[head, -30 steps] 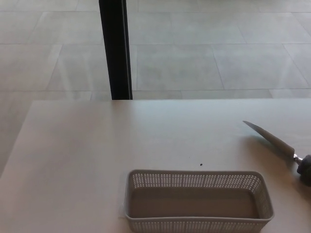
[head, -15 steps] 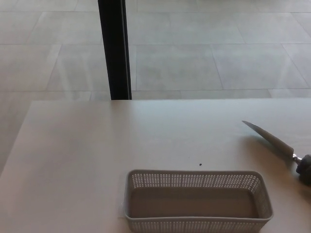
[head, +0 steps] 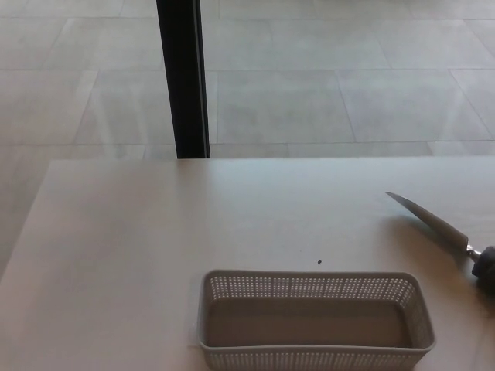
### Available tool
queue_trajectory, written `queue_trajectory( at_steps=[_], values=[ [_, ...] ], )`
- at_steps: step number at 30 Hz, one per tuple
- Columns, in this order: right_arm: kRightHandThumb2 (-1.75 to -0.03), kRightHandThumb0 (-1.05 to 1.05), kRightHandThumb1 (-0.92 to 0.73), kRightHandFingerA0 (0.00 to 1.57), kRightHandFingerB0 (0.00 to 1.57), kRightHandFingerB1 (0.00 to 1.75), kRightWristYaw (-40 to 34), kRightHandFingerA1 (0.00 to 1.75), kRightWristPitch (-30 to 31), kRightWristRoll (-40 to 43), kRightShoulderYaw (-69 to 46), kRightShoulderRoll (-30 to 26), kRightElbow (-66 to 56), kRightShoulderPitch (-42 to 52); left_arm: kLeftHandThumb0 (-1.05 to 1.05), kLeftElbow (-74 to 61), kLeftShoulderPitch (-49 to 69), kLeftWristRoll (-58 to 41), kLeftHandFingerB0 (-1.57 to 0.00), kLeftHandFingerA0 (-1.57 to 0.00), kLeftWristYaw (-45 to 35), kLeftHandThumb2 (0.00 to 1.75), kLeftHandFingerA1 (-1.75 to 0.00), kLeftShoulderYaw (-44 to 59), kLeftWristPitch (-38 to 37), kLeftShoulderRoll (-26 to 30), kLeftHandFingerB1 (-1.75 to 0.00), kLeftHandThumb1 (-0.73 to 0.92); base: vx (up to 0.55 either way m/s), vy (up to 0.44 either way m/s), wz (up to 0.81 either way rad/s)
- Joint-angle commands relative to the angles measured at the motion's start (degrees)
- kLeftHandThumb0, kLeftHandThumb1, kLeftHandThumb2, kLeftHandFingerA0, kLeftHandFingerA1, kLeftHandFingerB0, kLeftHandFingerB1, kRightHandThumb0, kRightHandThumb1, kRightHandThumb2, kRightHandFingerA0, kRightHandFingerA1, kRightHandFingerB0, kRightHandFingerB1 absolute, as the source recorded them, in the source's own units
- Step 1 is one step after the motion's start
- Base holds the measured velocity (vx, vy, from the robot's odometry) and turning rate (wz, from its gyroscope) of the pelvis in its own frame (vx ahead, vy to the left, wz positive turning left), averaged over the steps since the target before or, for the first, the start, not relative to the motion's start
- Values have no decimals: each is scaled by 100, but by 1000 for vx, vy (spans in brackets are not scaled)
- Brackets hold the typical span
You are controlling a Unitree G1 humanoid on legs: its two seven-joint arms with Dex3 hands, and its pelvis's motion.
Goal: A garden tool is kept on the righthand side and a container is kept on the lefthand side on a desk infront of the robot. the robot uses its right hand to pick up the garden tool and makes a scooping motion inside the container
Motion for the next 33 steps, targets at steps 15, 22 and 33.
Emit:
queue_trajectory(
  at_steps=[15,22,33],
  values=[
    [-101,-93,-65,5,6,21,-198,25,-91,-737,759,700,1449,-876,-29,-9,-20,-21,-66,-73,-108,132,-100,-25,-87,28,-92,-6,0,0,0],
    [-95,-79,-56,2,8,29,-393,33,-81,-958,1057,888,1805,-911,-32,-22,-4,144,-62,-71,-3,130,-96,-187,-146,56,-89,0,0,0,0],
    [-59,-44,-60,23,22,29,-1844,63,270,-1884,1824,1324,2169,-621,-36,19,-65,73,-63,-72,-3,125,-95,-194,-59,8,-89,1,0,0,0]
  ],
)
